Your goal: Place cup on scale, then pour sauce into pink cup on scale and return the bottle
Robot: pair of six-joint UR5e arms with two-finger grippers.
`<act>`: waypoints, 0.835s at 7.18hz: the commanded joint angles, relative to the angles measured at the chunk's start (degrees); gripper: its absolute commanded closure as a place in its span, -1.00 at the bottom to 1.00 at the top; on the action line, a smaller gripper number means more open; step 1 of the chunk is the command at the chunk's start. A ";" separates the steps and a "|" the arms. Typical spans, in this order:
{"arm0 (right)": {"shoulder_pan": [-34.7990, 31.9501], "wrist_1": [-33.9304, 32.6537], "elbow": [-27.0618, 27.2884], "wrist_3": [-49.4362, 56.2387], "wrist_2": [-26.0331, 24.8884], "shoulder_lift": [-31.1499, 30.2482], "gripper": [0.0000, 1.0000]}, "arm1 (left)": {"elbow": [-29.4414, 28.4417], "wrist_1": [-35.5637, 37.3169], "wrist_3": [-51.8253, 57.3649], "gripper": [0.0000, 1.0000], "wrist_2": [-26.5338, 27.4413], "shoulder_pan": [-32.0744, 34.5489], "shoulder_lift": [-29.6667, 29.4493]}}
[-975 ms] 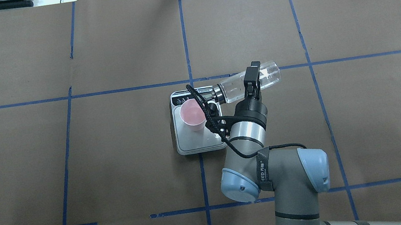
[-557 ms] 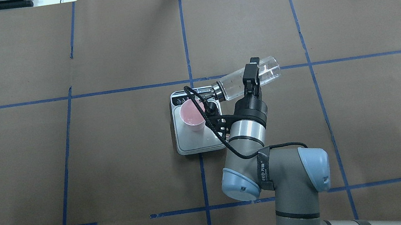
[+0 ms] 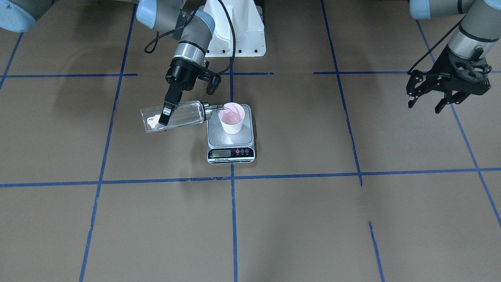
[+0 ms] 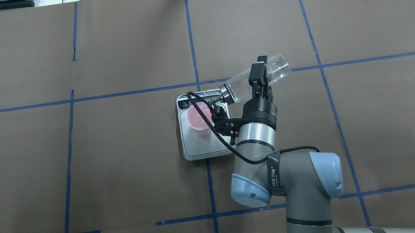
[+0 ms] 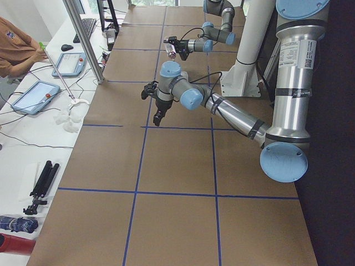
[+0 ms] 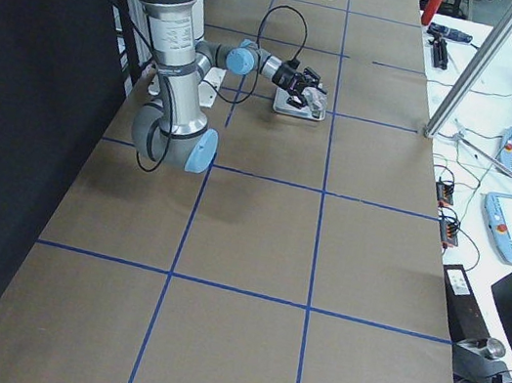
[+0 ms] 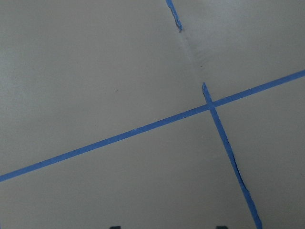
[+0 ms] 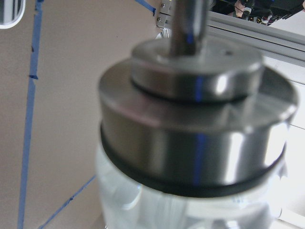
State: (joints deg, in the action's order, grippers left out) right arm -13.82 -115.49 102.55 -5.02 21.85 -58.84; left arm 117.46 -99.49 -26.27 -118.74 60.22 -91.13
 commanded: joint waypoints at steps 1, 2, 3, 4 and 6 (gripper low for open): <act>-0.15 0.00 0.28 2.72 -1.54 -0.31 1.00 | -0.13 0.00 -0.01 -0.47 0.00 -0.10 -0.10; -0.15 0.09 0.37 3.43 -1.72 -0.31 1.00 | -0.13 0.00 -0.01 -0.47 0.00 -0.10 -0.10; -0.24 0.09 0.37 5.70 -2.94 -0.31 1.00 | -0.39 0.00 -0.01 -0.47 0.00 -0.10 -0.19; -0.24 0.00 0.37 7.03 -3.13 -0.22 1.00 | -0.56 0.00 -0.01 -0.47 0.00 -0.10 -0.19; -0.24 0.09 0.37 7.13 -3.05 -0.14 1.00 | -0.57 0.00 -0.01 -0.47 0.00 -0.10 -0.27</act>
State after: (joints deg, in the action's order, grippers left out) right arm -14.09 -115.46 102.91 1.80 18.82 -59.05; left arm 116.94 -99.49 -26.28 -118.74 60.12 -91.37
